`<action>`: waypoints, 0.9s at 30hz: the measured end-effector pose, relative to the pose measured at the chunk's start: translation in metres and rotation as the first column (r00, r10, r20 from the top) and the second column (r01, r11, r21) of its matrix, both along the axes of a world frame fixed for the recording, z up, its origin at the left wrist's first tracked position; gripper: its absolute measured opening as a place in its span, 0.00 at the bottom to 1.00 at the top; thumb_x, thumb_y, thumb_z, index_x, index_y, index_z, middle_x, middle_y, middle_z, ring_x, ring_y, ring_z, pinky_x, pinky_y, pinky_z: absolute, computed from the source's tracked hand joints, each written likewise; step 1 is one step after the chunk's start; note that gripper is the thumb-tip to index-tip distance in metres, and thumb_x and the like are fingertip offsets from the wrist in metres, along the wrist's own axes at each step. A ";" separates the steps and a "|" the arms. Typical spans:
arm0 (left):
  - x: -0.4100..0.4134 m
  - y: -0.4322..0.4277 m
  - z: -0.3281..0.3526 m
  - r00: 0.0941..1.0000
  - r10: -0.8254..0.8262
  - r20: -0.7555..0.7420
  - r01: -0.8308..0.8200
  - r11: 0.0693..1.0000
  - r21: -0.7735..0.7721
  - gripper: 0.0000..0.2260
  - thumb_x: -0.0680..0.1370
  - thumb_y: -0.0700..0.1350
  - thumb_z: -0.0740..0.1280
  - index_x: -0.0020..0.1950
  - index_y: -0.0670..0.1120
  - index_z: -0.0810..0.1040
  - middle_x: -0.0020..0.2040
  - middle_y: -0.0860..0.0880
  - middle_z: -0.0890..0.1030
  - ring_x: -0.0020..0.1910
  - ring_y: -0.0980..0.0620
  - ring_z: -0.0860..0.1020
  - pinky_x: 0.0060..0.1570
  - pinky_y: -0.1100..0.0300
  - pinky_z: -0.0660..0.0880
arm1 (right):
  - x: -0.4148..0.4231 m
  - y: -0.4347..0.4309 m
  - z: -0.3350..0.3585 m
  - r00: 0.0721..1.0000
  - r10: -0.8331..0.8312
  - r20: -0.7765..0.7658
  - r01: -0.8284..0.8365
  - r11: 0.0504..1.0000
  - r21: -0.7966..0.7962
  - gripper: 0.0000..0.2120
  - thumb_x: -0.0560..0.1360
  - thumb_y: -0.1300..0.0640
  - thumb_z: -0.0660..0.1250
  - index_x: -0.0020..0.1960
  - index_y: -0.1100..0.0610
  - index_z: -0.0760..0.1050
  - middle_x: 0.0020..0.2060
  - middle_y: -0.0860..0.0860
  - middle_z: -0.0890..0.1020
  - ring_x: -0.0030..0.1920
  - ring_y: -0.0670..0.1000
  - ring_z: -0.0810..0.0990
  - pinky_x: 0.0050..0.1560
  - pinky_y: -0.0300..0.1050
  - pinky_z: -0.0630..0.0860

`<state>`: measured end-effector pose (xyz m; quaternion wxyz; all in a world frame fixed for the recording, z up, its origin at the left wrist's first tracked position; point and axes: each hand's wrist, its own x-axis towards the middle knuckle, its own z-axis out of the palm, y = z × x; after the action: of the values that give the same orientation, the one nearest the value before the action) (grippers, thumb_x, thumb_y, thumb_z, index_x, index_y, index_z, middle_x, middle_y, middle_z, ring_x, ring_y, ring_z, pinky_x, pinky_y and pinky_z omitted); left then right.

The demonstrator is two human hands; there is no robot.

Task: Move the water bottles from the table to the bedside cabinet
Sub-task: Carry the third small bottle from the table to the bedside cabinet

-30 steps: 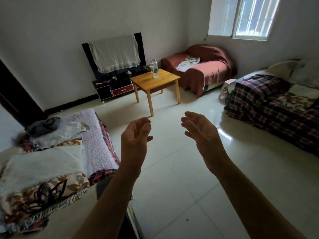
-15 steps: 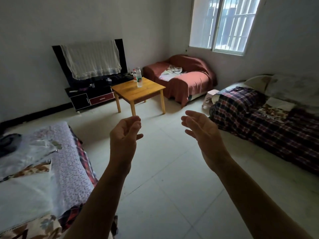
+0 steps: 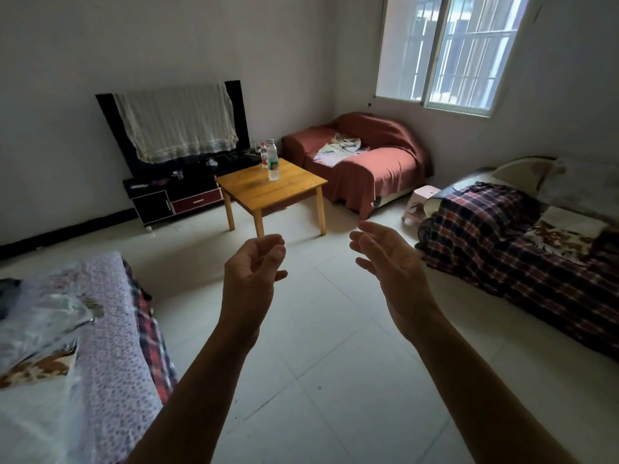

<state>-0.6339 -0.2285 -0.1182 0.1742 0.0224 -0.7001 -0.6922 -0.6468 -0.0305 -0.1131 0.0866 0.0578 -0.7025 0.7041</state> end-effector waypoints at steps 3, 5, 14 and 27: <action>-0.044 -0.001 0.007 1.000 -0.005 0.003 0.005 0.999 -0.036 0.12 0.81 0.45 0.64 0.63 0.44 0.77 0.59 0.49 0.82 0.58 0.50 0.80 0.52 0.54 0.81 | -0.048 0.000 0.004 1.000 0.025 -0.011 -0.026 0.999 -0.034 0.32 0.70 0.41 0.66 0.70 0.57 0.73 0.63 0.55 0.82 0.65 0.53 0.81 0.68 0.55 0.77; -0.074 -0.001 0.015 1.000 -0.001 0.013 0.002 0.998 -0.057 0.14 0.81 0.47 0.64 0.65 0.44 0.77 0.60 0.49 0.81 0.59 0.51 0.80 0.54 0.53 0.81 | -0.081 0.001 0.010 0.999 0.047 -0.010 -0.047 0.998 -0.046 0.33 0.70 0.42 0.67 0.70 0.57 0.73 0.63 0.55 0.82 0.65 0.54 0.80 0.68 0.55 0.77; -0.189 -0.002 0.016 0.998 0.040 0.037 -0.038 0.998 -0.055 0.13 0.81 0.48 0.63 0.64 0.45 0.77 0.57 0.50 0.82 0.57 0.52 0.80 0.51 0.56 0.80 | -0.207 0.003 0.015 0.994 0.108 0.002 -0.108 0.994 -0.032 0.33 0.70 0.41 0.67 0.70 0.57 0.73 0.63 0.56 0.81 0.65 0.55 0.81 0.67 0.54 0.78; -0.387 -0.060 -0.006 1.000 0.026 0.012 -0.026 1.000 0.003 0.13 0.82 0.50 0.63 0.63 0.46 0.77 0.59 0.48 0.81 0.59 0.50 0.80 0.51 0.56 0.82 | -0.394 -0.055 0.005 0.996 0.089 -0.004 -0.089 0.996 0.033 0.28 0.75 0.41 0.70 0.68 0.56 0.74 0.63 0.55 0.82 0.64 0.55 0.81 0.61 0.50 0.79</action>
<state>-1.0212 -0.2889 -0.1240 0.1790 0.0362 -0.6998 -0.6906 -1.0411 -0.0860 -0.1076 0.0560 0.0923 -0.7104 0.6955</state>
